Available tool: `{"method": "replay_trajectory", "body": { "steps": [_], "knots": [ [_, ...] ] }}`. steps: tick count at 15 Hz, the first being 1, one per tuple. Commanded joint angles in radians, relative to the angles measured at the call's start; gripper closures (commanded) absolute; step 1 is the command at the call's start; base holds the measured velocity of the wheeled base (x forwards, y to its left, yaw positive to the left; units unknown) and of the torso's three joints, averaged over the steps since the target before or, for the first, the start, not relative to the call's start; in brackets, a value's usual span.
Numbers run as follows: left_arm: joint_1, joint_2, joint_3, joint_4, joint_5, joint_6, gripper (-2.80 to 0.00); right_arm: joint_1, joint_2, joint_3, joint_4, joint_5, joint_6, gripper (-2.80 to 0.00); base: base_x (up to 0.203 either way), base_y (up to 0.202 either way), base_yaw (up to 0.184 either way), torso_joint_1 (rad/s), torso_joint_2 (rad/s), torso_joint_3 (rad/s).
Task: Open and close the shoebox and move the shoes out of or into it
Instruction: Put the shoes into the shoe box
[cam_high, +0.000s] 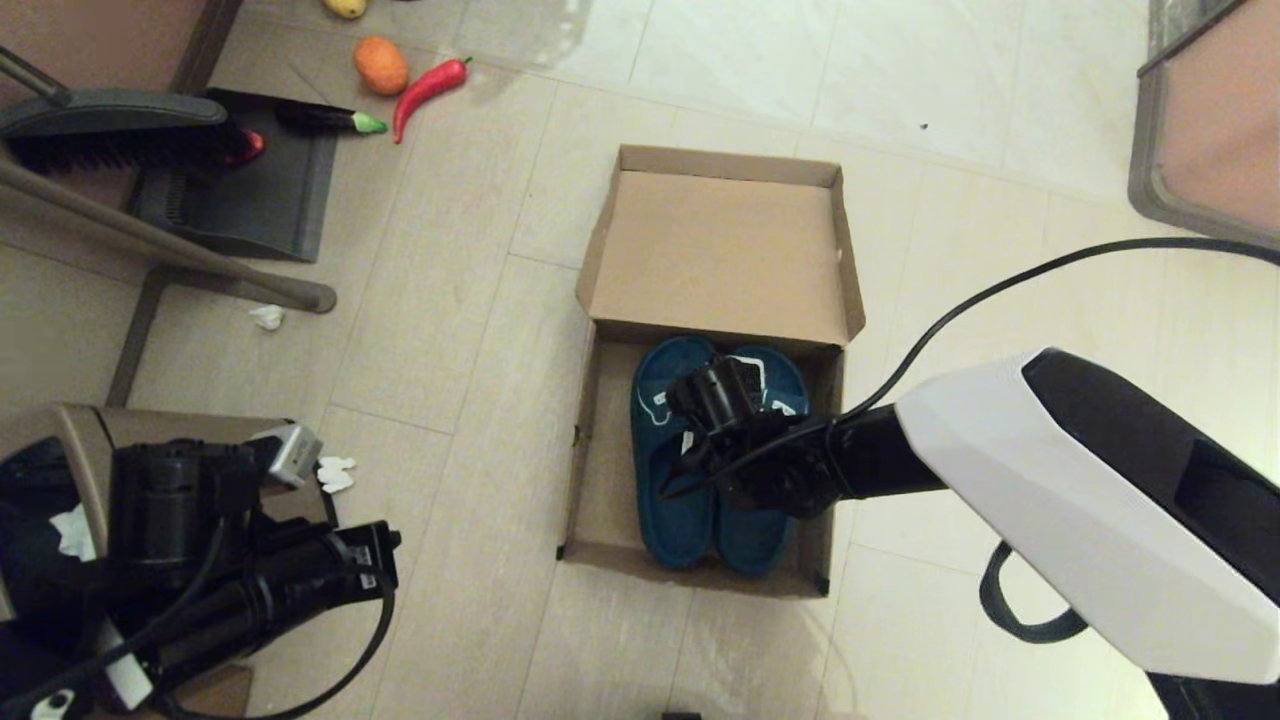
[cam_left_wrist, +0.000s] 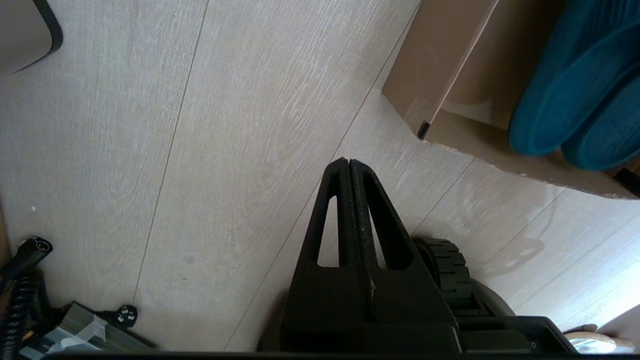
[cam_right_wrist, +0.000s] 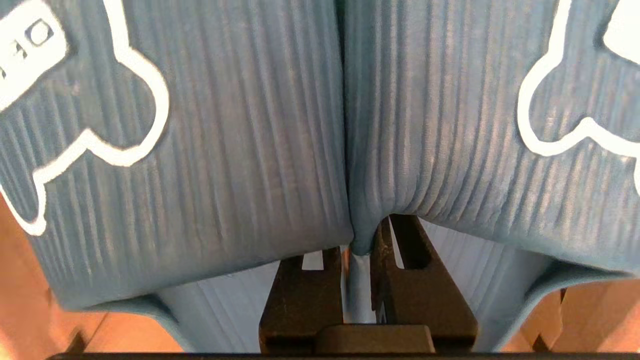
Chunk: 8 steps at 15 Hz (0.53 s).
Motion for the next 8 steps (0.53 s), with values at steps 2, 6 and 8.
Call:
{"method": "replay_trajectory", "body": {
  "steps": [2, 6, 8],
  "knots": [
    [0.0, -0.001, 0.003, -0.003, 0.001, -0.002, 0.0, -0.008, 0.034, -0.037, -0.003, -0.003, 0.003, 0.0, 0.0, 0.0, 0.0, 0.0, 0.0, 0.0],
    [0.005, -0.001, -0.002, -0.003, 0.001, -0.002, 0.0, -0.024, 0.089, -0.124, -0.002, -0.002, -0.018, 0.0, 0.0, 0.0, 0.0, 0.0, 0.0, 0.0],
    [0.011, -0.006, 0.005, -0.003, 0.001, -0.002, 0.0, -0.025, 0.103, -0.148, -0.002, -0.002, -0.024, 0.0, 0.0, 0.0, 0.0, 0.0, 0.0, 0.0]
  ]
}}
